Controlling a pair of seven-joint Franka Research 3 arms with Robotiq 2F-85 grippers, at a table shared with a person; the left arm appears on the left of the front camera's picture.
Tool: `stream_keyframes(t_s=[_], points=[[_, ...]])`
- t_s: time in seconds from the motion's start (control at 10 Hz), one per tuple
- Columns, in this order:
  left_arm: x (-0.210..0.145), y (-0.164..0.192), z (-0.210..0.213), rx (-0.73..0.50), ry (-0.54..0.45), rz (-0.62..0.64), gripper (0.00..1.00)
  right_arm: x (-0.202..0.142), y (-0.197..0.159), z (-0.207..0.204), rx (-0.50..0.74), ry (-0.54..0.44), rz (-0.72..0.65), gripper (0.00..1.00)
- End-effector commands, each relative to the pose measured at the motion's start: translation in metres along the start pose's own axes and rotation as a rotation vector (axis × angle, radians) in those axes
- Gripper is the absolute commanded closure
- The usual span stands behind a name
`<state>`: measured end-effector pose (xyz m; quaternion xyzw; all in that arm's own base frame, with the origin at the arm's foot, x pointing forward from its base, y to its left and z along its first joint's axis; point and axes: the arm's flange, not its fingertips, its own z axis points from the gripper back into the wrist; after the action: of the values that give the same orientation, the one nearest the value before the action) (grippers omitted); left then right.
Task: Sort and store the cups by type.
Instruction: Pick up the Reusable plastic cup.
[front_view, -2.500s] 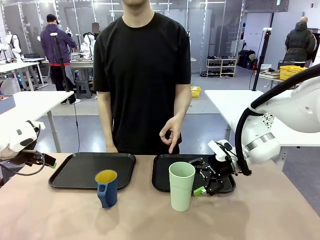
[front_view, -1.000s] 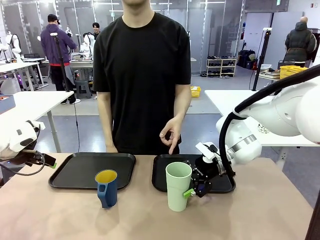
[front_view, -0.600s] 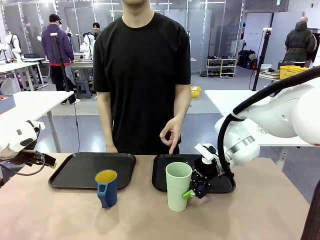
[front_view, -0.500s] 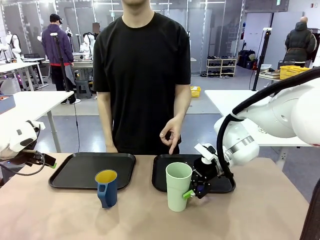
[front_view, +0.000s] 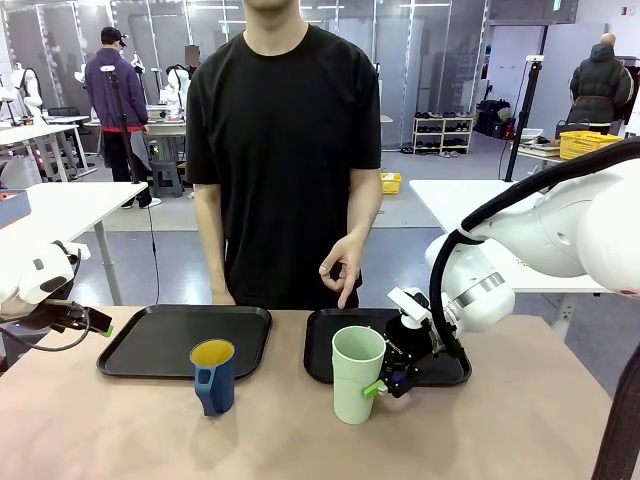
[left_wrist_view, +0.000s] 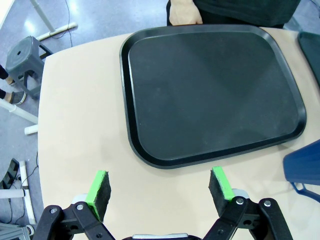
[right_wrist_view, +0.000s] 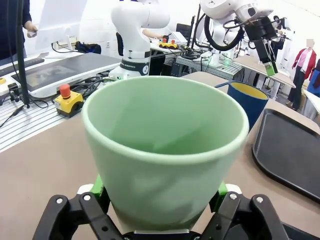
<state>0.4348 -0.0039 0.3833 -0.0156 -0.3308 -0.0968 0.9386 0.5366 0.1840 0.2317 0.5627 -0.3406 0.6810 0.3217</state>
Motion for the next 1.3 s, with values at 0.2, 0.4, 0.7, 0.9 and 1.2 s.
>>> stream_keyframes(t_s=[0.2, 0.4, 0.7, 0.9, 1.2], points=[[0.000, -0.001, 0.000, -0.001, 0.000, -0.002, 0.00, 0.002, -0.006, 0.005, 0.006, -0.014, -0.015, 0.41], [0.000, -0.001, 0.000, -0.001, 0.000, -0.002, 0.00, 0.014, -0.003, 0.005, -0.018, -0.037, -0.073, 0.48], [0.000, -0.001, 0.000, -0.001, 0.000, -0.002, 0.00, 0.059, 0.010, 0.005, -0.156, 0.040, -0.174, 0.48], [0.000, -0.001, 0.000, -0.001, 0.000, -0.002, 0.00, 0.090, 0.024, 0.005, -0.243, 0.068, -0.164, 0.48], [0.000, -0.001, 0.000, -0.001, 0.000, -0.002, 0.00, 0.102, 0.035, 0.008, -0.315, 0.071, -0.125, 0.48]])
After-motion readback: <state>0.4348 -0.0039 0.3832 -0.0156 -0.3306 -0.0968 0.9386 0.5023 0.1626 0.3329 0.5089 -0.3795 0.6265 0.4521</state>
